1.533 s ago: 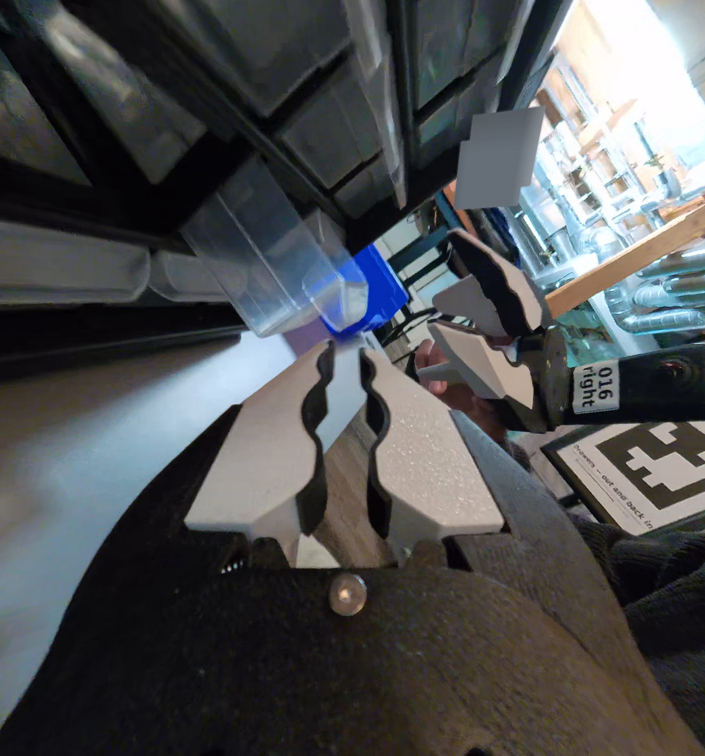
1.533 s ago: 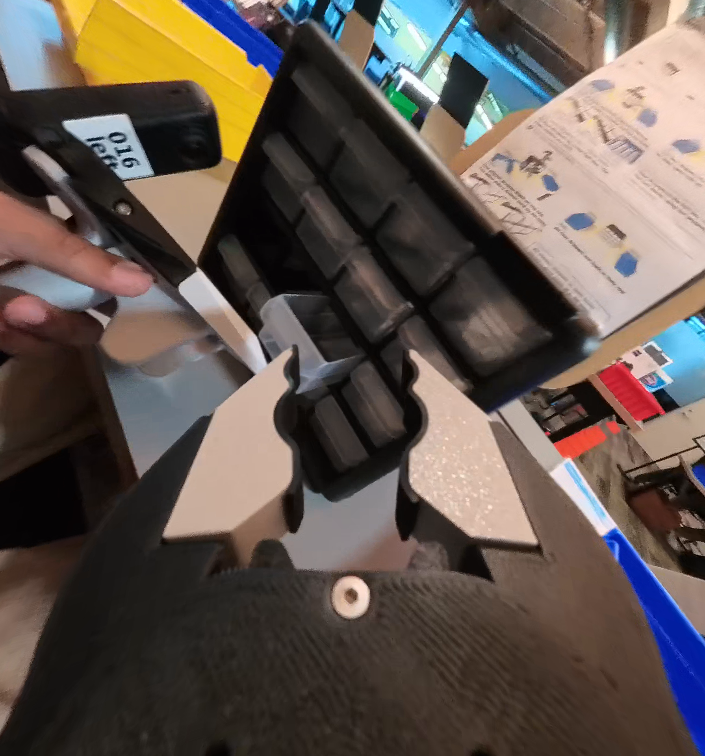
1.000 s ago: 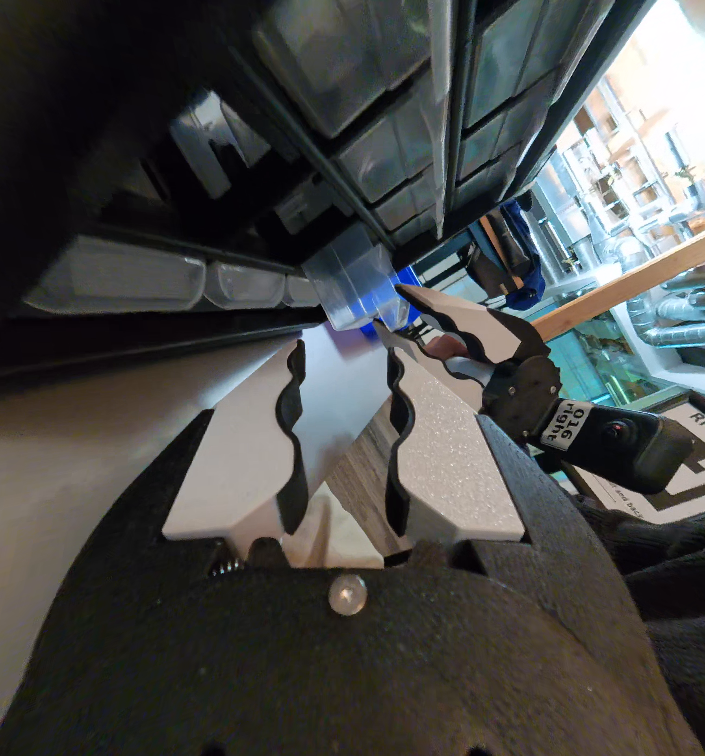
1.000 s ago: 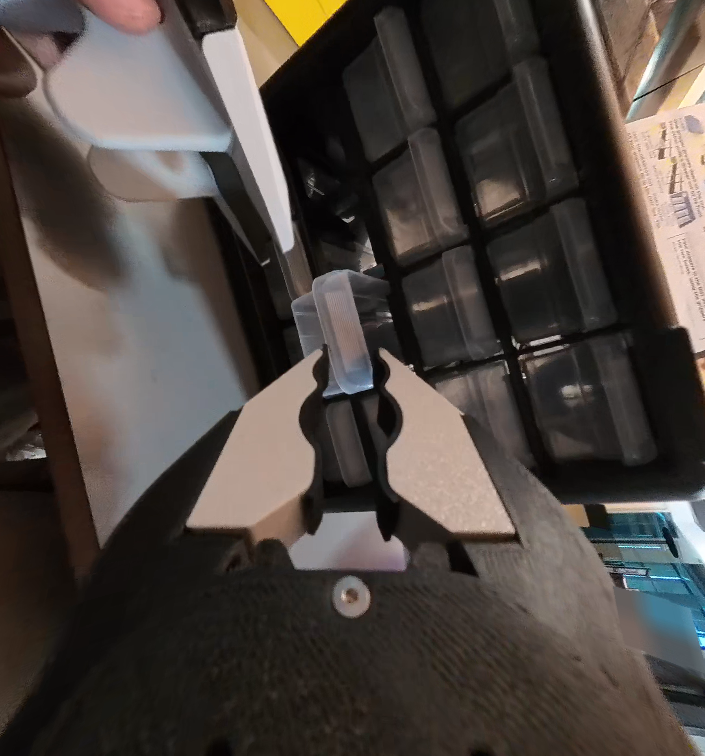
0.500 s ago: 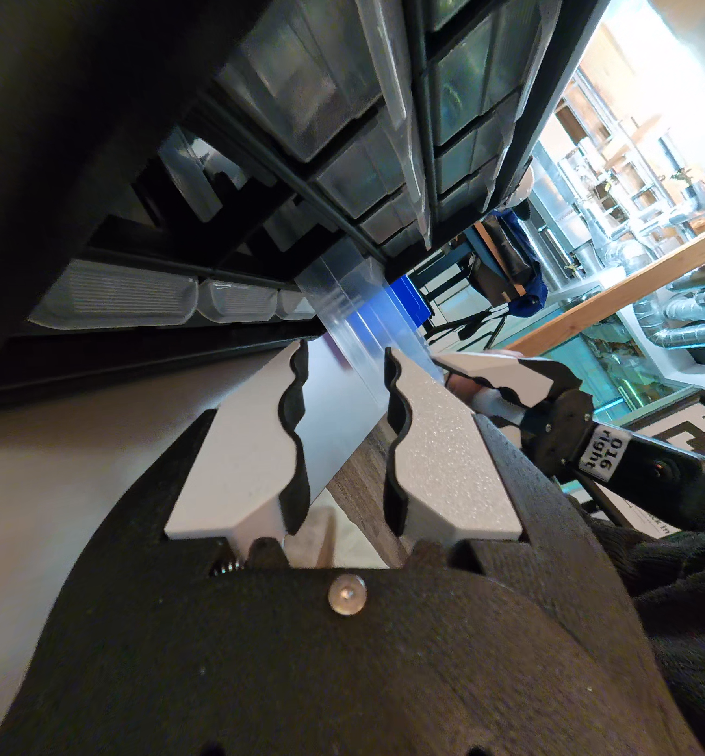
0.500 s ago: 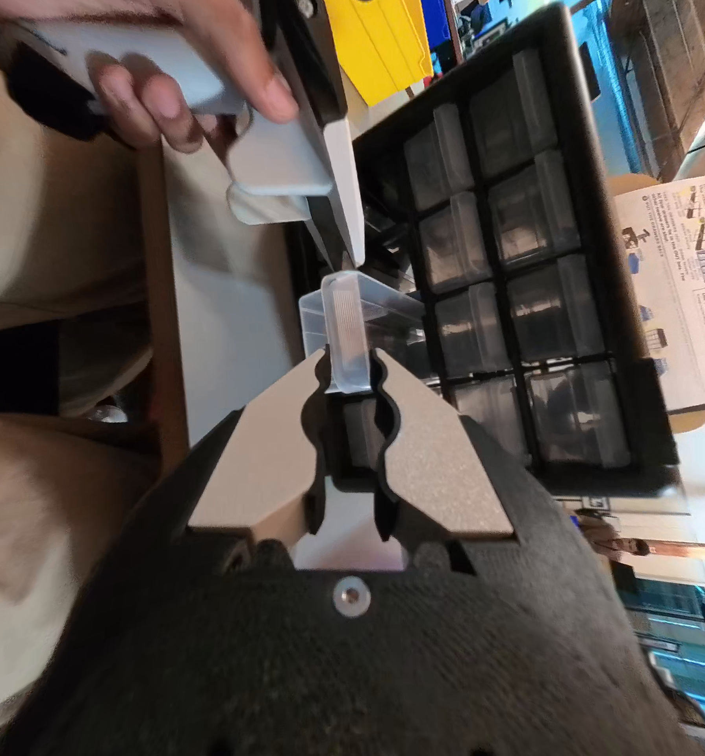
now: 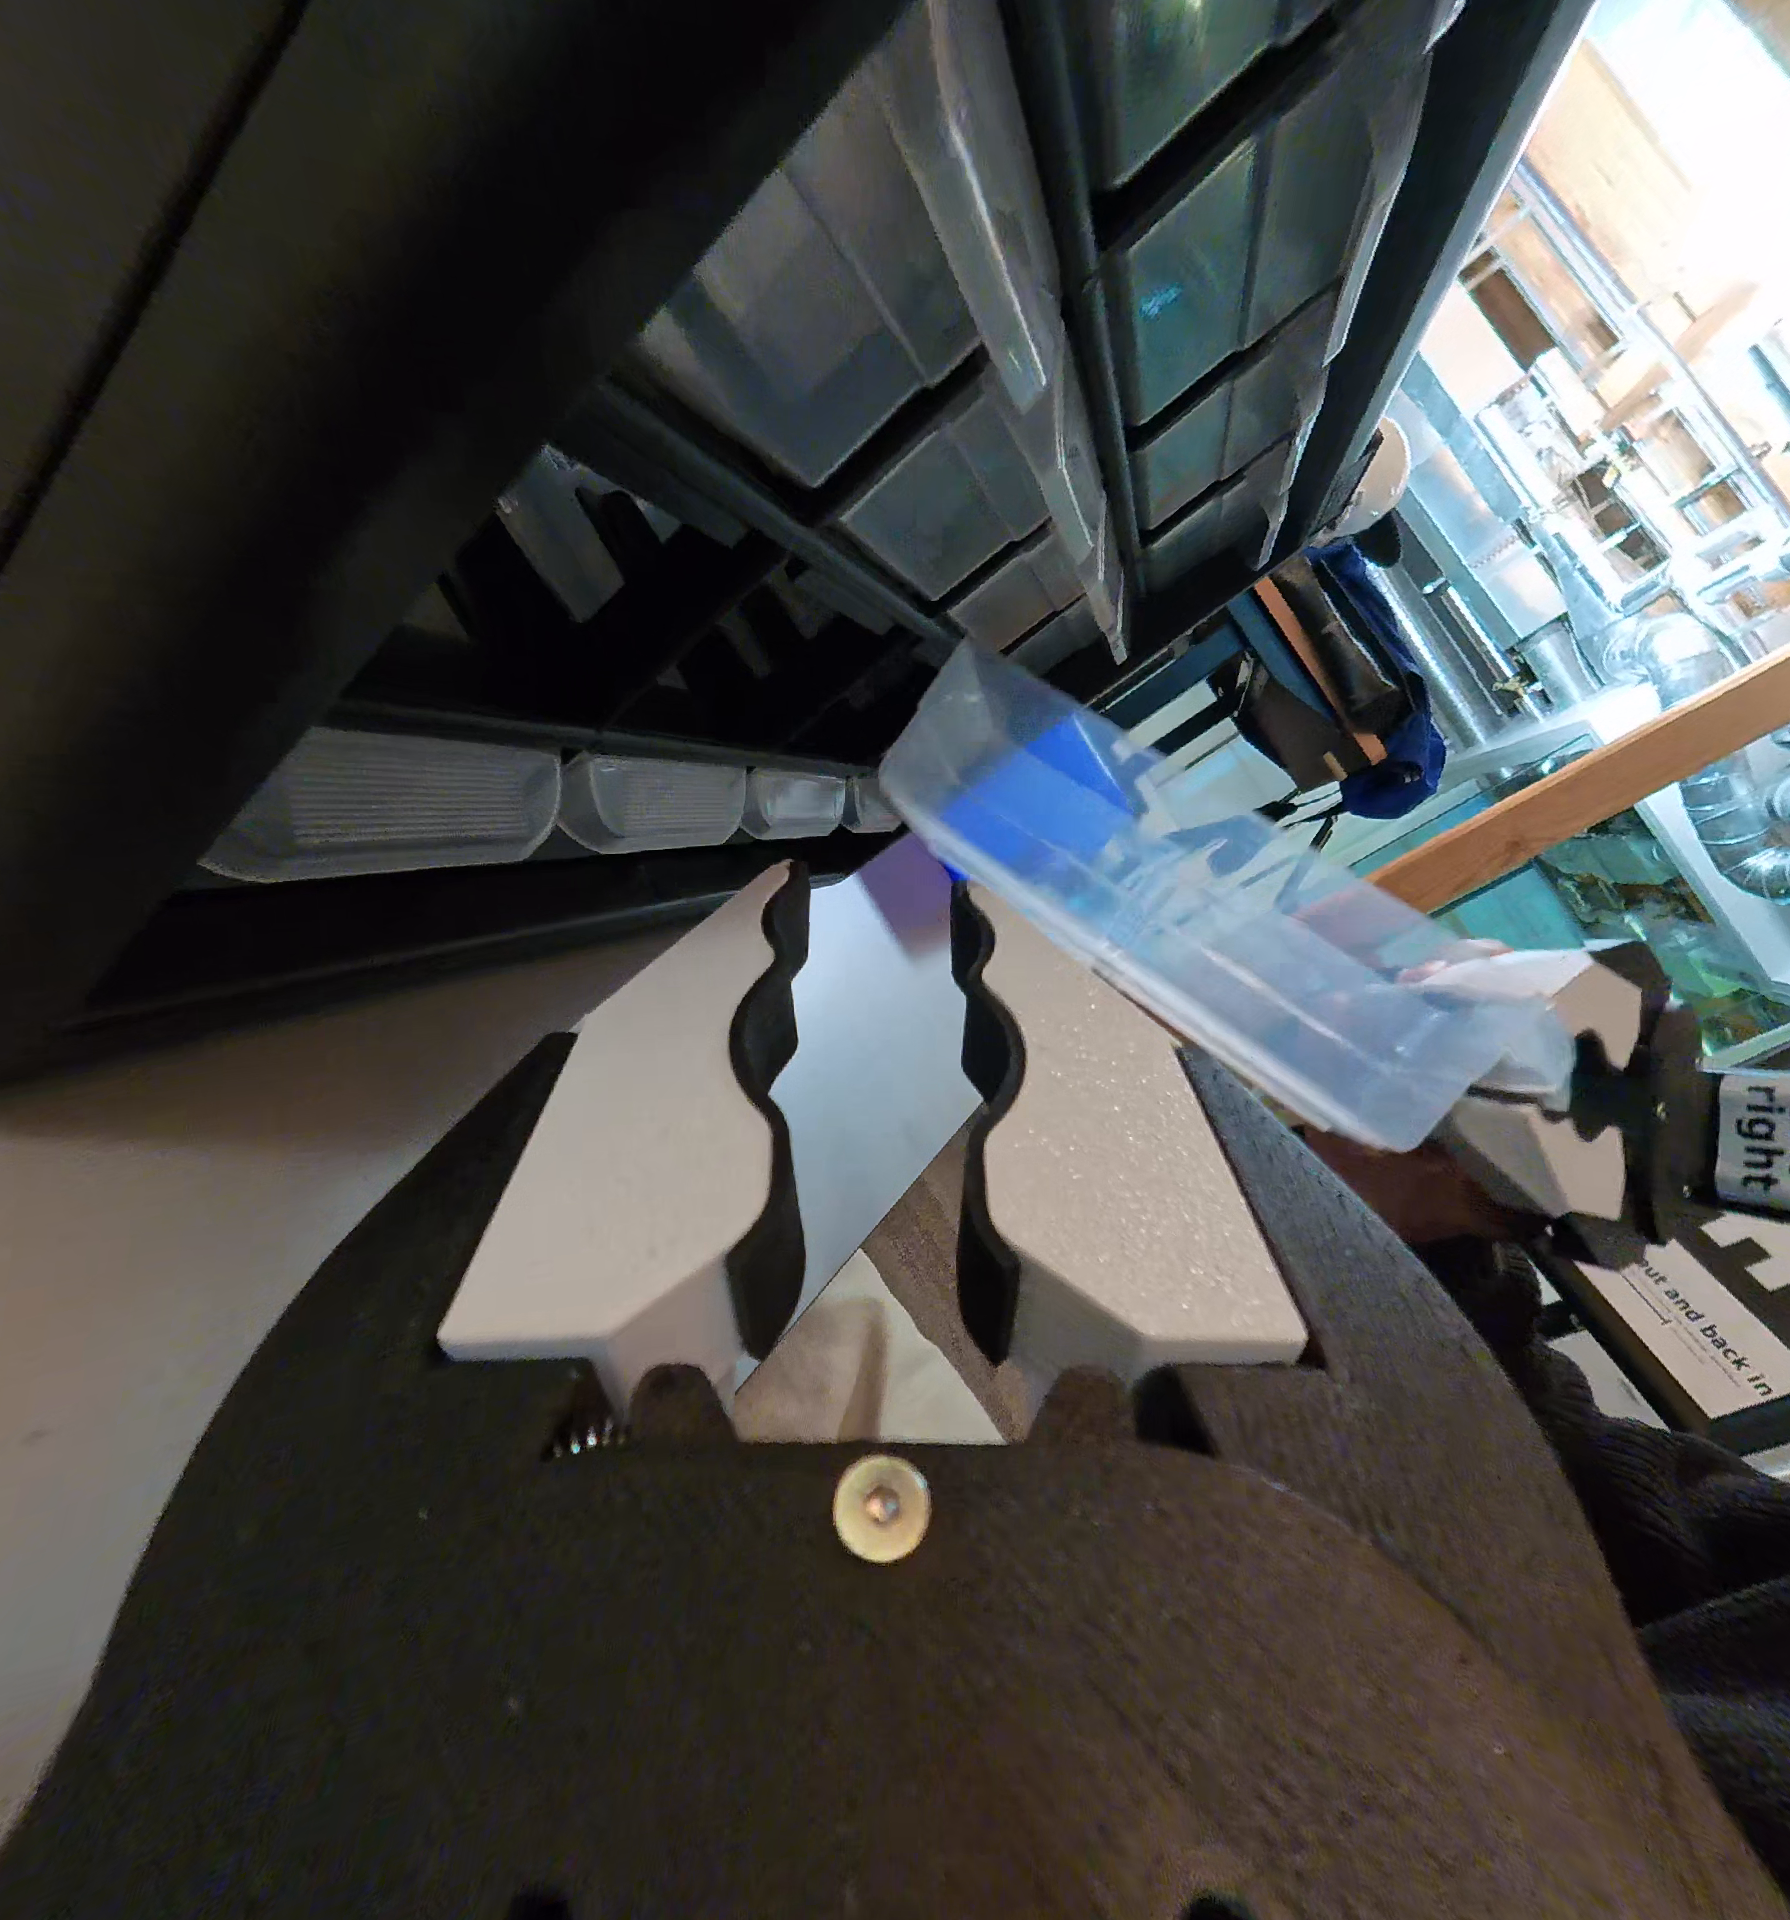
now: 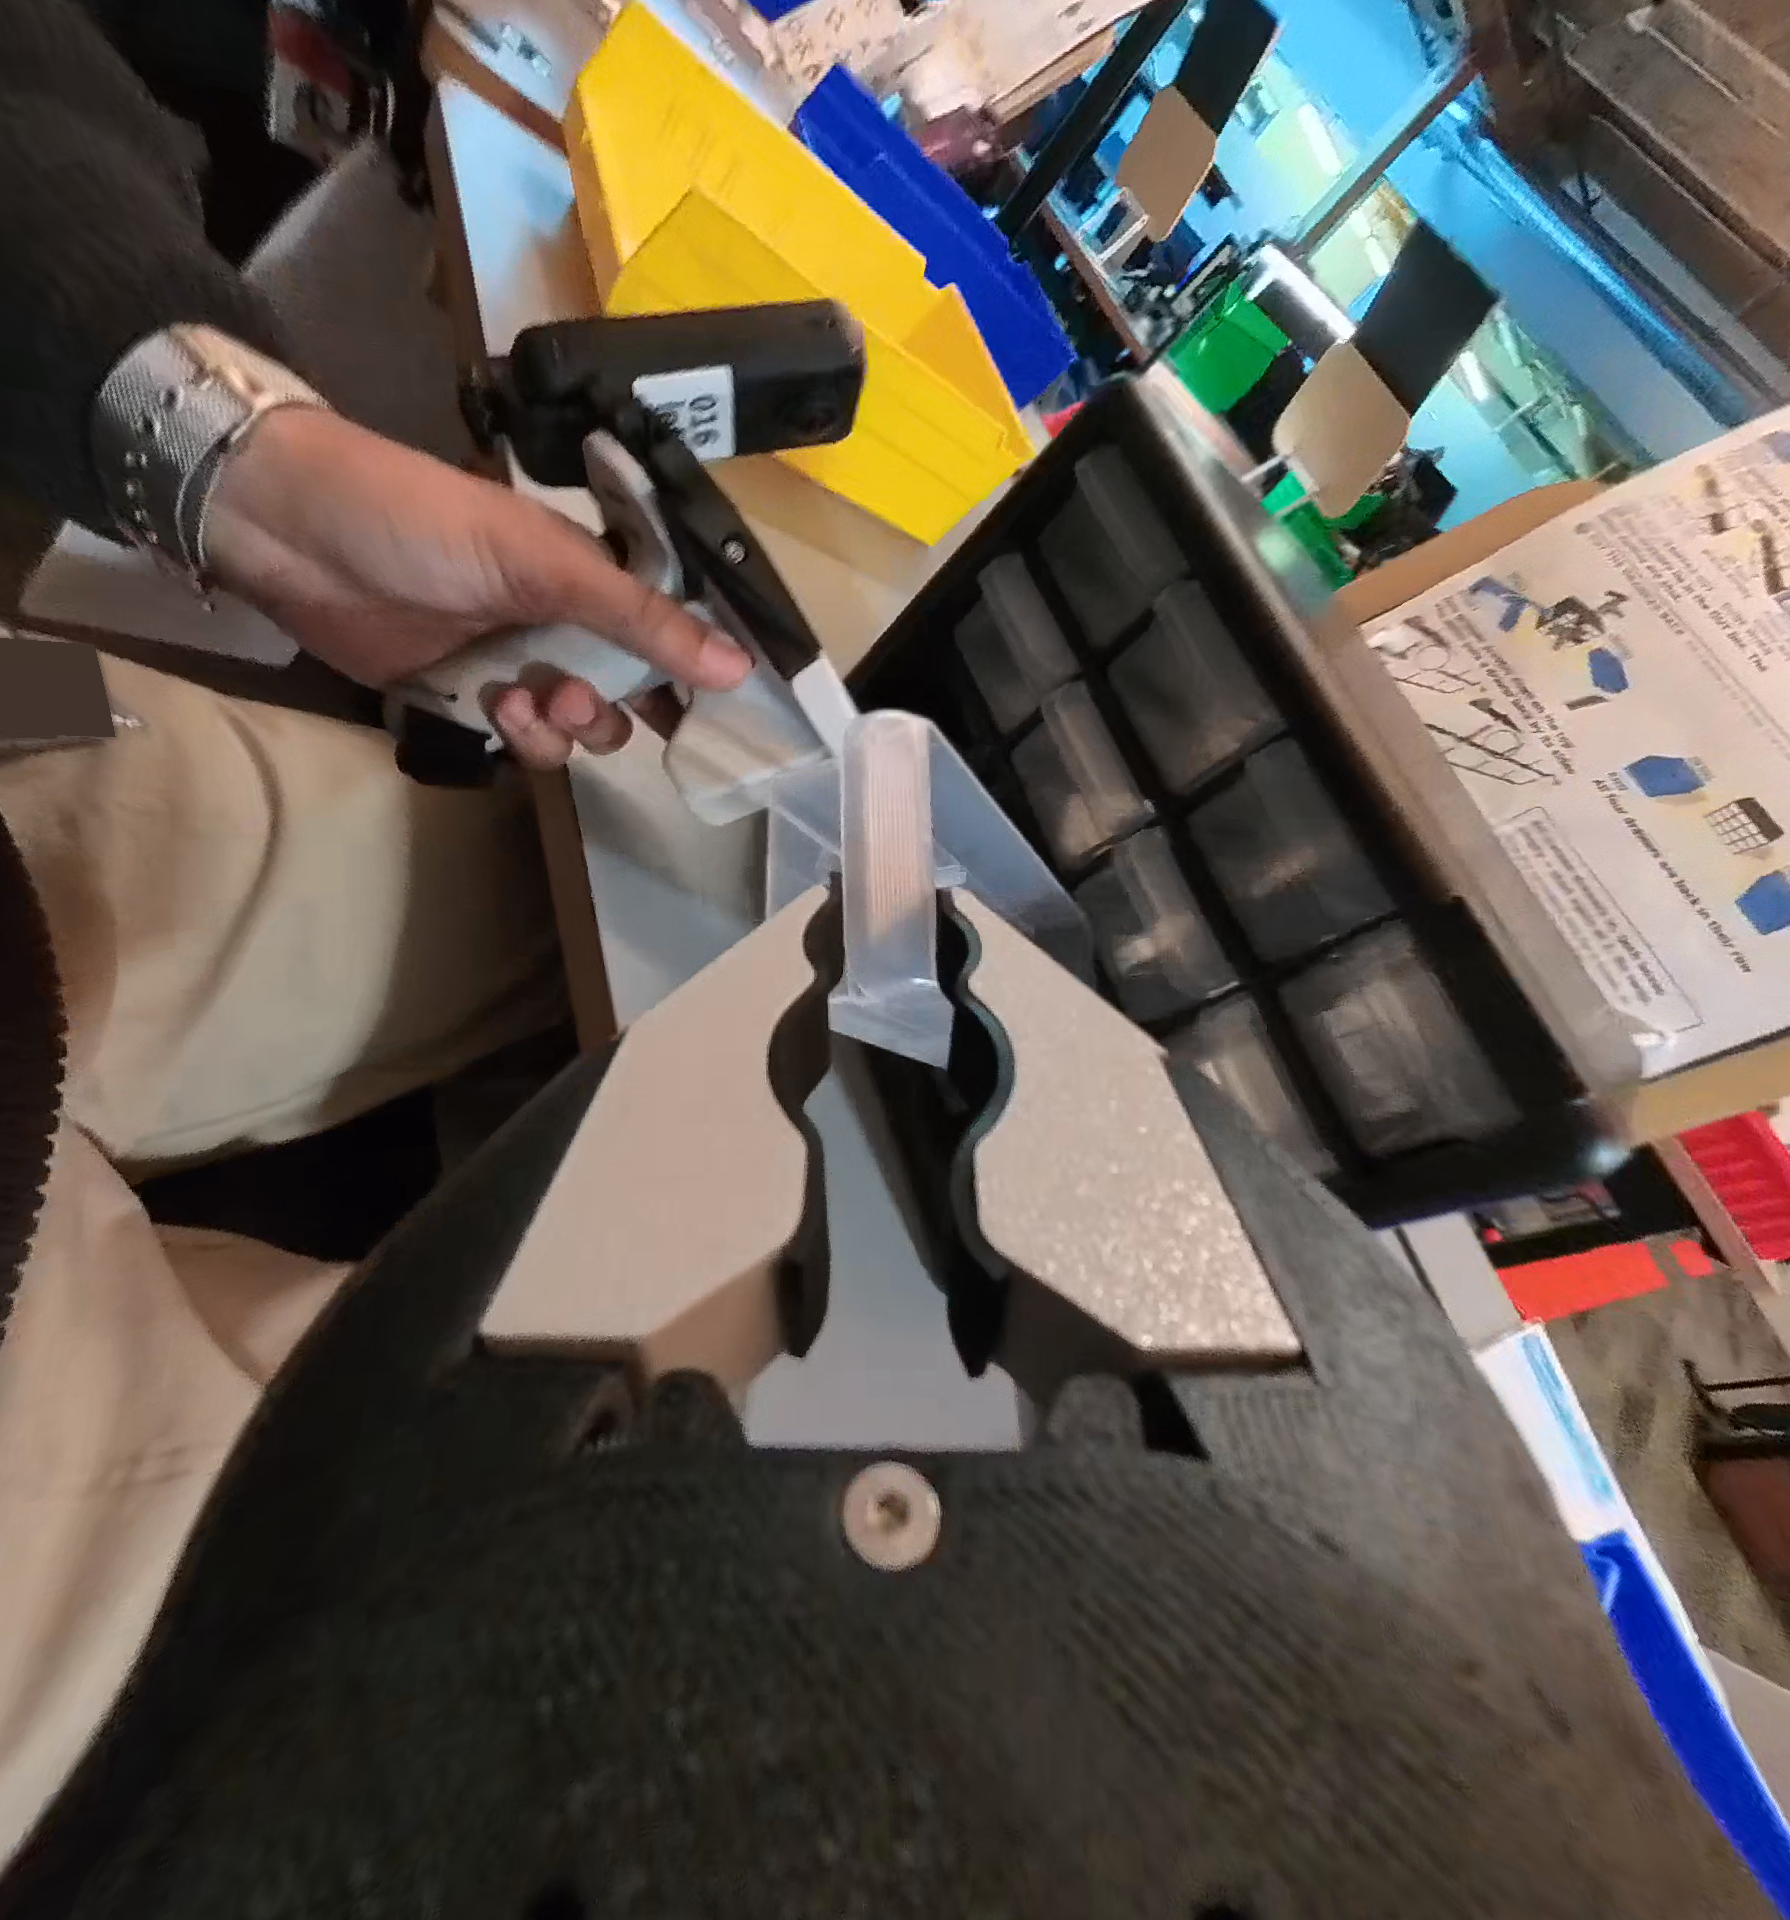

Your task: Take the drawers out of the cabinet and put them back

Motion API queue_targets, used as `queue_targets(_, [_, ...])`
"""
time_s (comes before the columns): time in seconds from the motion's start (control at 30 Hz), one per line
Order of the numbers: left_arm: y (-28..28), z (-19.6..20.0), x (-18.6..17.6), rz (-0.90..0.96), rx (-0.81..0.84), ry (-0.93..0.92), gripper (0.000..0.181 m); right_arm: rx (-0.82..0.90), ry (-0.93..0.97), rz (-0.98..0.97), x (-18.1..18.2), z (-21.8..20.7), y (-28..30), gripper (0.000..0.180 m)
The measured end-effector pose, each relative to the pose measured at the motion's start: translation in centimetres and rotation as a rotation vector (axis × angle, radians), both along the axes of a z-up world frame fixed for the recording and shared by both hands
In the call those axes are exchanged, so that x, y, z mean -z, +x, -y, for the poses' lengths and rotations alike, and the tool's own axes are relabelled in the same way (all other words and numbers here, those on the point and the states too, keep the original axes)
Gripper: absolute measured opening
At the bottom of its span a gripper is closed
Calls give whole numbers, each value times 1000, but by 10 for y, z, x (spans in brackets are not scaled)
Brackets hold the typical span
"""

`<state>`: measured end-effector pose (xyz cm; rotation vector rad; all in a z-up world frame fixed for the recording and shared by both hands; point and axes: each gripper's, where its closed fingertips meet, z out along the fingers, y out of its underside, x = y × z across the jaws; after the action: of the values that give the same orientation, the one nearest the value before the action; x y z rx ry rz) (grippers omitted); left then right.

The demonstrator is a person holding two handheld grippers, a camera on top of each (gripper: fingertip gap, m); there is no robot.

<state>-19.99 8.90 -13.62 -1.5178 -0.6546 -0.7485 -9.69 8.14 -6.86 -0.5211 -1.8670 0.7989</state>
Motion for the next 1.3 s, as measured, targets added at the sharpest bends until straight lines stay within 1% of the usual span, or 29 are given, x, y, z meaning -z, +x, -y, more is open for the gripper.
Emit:
queue_targets(0.1, [-1, 1, 0, 8, -3, 4, 25, -5, -78, -25, -19, -6, 6, 16])
queue_targets(0.2, [-1, 1, 1, 24, 0, 6, 26, -46, -189, -22, -40, -6, 19, 16])
queue_targets(0.3, [2, 0, -1, 22, 7, 14, 28, -88, -297, -74, -72, -5, 39, 15])
queue_targets(0.37, [5, 0, -4, 3, 15, 17, 28, -83, -331, -137, -97, -14, 53, 16])
queue_targets(0.43, [9, -1, -6, -5, 33, 30, 32, -41, -339, -212, -121, -33, 66, 16])
queue_targets(0.5, [10, -1, -7, 7, 37, 43, 34, 68, -316, -273, -135, -70, 72, 16])
queue_targets(0.53, [11, -1, -8, 13, 39, 46, 35, 144, -299, -290, -136, -93, 73, 16])
queue_targets(0.6, [12, 0, -8, 16, 40, 47, 35, 321, -254, -289, -126, -149, 73, 16])
queue_targets(0.7, [14, 0, -11, 4, 41, 53, 36, 585, -203, -230, -91, -235, 73, 16])
queue_targets(0.77, [15, 0, -11, -5, 42, 54, 36, 700, -228, -156, -60, -280, 70, 16])
queue_targets(0.83, [17, -1, -11, -4, 50, 54, 36, 773, -299, -64, -27, -309, 64, 16])
queue_targets(0.9, [18, 0, -11, 2, 54, 57, 36, 816, -369, 10, -1, -324, 57, 16])
queue_targets(0.93, [19, 0, -12, 3, 55, 61, 37, 831, -372, 34, 9, -329, 54, 16])
queue_targets(0.97, [19, 0, -12, 3, 55, 63, 37, 848, -347, 58, 17, -332, 52, 16])
queue_targets(1.07, [17, 1, -11, 6, 53, 62, 37, 898, -157, 162, 44, -341, 46, 16])
queue_targets(1.13, [16, 1, -10, 17, 54, 62, 37, 916, -65, 229, 61, -346, 39, 17])
queue_targets(1.23, [17, 1, -9, 31, 57, 62, 37, 947, 12, 244, 68, -359, 26, 17])
queue_targets(1.3, [17, 1, -10, 28, 58, 66, 37, 953, -5, 256, 69, -367, 17, 17])
